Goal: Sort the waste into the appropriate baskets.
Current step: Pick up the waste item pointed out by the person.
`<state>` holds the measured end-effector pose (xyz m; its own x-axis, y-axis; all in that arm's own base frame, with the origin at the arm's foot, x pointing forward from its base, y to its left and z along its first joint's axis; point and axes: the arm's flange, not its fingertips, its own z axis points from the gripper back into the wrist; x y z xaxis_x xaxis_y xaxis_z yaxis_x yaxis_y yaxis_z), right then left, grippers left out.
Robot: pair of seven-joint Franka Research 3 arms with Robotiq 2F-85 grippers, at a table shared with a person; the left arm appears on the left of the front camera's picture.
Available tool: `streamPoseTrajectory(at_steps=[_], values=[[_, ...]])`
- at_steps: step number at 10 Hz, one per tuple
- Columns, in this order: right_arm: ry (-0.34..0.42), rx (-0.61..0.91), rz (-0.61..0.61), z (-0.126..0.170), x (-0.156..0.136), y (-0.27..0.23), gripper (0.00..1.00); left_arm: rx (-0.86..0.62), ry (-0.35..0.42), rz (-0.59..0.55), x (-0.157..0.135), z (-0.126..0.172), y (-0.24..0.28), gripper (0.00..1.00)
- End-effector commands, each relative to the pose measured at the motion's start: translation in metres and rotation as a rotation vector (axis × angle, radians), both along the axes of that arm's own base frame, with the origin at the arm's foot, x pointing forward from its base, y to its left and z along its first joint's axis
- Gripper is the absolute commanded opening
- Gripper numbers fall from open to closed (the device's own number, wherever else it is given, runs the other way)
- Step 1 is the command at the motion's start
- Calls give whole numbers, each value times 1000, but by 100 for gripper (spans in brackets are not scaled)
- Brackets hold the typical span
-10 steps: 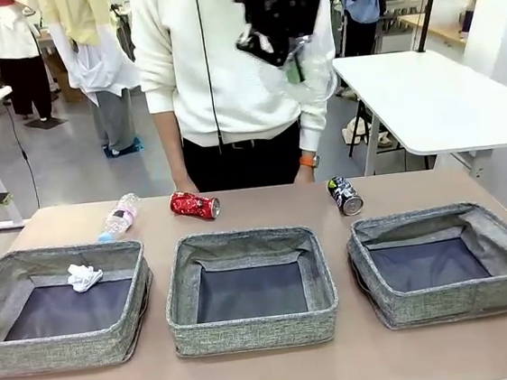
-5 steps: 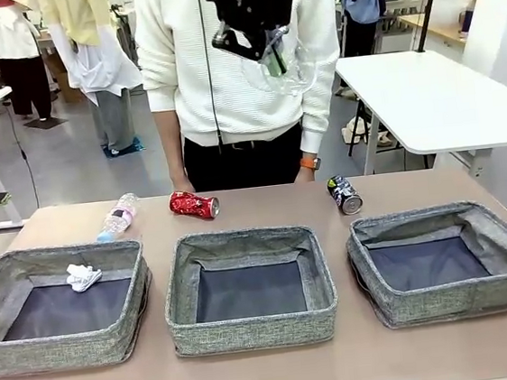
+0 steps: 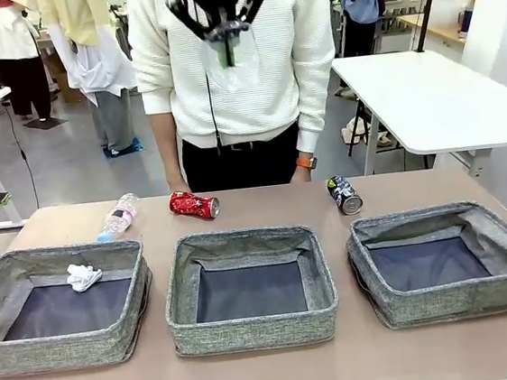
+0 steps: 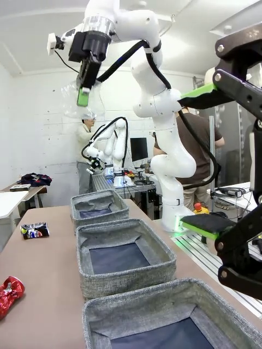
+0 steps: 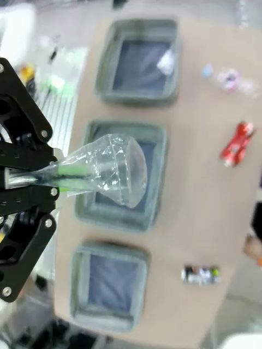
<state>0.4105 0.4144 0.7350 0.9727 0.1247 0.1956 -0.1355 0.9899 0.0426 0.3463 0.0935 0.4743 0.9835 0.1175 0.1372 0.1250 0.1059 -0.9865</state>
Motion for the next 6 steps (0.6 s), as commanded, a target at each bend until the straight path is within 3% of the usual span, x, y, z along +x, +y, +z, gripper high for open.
streamPoseTrajectory(at_steps=[1, 4, 5, 6], values=[[-96, 234, -293, -28, -16, -10, 1, -18, -4, 12, -1, 3, -3, 100], [-63, 233, -349, -35, -14, -7, 1, -18, -4, 12, -1, 3, -3, 100], [-26, 229, -301, -4, 6, 2, 1, -18, -4, 12, -1, 3, -3, 100], [-26, 229, -301, -4, 6, 2, 1, -18, -4, 12, -1, 3, -3, 100]])
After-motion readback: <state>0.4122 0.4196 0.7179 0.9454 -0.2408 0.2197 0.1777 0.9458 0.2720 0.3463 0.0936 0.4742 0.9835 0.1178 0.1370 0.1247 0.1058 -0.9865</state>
